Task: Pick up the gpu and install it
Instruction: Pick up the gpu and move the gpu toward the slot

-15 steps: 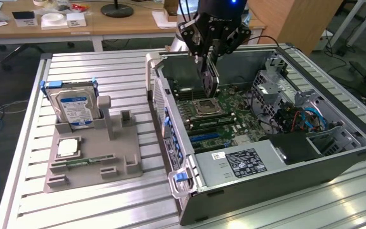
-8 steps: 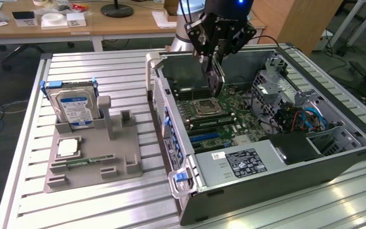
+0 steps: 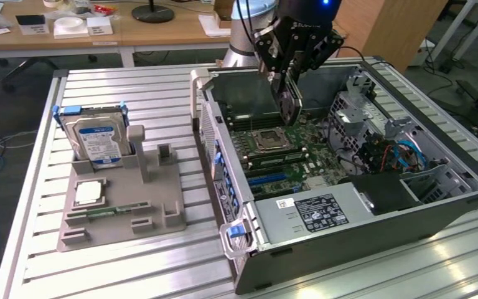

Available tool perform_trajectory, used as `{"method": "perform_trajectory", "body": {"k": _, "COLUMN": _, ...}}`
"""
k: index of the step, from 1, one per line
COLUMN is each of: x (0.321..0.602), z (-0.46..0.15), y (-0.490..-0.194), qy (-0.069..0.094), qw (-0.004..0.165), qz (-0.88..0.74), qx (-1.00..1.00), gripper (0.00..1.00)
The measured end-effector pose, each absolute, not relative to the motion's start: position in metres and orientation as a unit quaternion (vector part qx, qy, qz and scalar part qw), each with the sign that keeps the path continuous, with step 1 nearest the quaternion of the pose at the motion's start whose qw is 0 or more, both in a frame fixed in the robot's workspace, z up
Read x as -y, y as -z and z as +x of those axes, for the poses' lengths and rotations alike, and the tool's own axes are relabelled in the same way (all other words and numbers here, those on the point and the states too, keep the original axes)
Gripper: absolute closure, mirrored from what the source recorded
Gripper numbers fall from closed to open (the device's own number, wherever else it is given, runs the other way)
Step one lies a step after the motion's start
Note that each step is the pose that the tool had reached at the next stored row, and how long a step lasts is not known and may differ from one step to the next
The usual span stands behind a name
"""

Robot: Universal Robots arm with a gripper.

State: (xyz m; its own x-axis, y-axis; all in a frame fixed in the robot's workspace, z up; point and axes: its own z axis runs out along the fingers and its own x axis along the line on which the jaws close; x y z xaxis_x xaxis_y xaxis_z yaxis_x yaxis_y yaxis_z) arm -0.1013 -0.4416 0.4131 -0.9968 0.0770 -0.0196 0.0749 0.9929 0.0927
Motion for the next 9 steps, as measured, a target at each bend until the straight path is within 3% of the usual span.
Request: {"method": "perform_trajectory", "body": {"k": 9, "x": 0.4415, "z": -0.0972, "y": -0.4131, "qy": -0.046, "qw": 0.012, "qz": 0.038, "qx": -0.998, "gripper": 0.73}}
